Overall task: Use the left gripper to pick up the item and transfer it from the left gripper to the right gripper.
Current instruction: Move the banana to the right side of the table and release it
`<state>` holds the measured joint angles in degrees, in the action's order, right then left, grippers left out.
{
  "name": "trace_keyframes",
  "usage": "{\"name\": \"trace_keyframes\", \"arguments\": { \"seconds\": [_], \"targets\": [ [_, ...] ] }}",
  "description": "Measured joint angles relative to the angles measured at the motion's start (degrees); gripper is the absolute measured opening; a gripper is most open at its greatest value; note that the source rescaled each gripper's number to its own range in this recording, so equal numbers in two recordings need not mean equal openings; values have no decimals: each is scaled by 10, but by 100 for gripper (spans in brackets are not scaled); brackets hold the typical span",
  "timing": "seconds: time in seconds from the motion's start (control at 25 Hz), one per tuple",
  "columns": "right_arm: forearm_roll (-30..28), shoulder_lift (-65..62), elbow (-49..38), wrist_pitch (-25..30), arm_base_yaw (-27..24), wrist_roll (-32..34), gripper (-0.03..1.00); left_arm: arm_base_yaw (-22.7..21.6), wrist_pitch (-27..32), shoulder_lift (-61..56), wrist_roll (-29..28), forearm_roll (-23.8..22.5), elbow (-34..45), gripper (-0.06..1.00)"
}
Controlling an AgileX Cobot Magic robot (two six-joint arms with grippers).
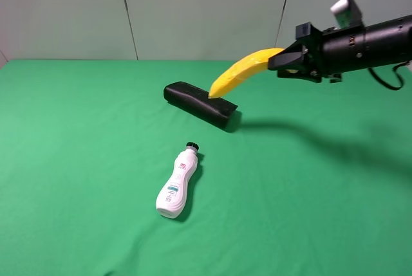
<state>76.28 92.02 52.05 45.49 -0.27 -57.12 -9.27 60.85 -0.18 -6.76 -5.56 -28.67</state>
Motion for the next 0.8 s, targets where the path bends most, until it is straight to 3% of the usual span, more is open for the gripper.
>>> {"name": "trace_keyframes", "arguments": {
  "seconds": [0.4, 0.8],
  "targets": [
    [-170, -97, -5, 4, -76, 145, 1, 0, 0, 0, 0, 0, 0, 98],
    [-218, -201, -95, 38, -132, 186, 1, 0, 0, 0, 0, 0, 0, 98]
  ]
}}
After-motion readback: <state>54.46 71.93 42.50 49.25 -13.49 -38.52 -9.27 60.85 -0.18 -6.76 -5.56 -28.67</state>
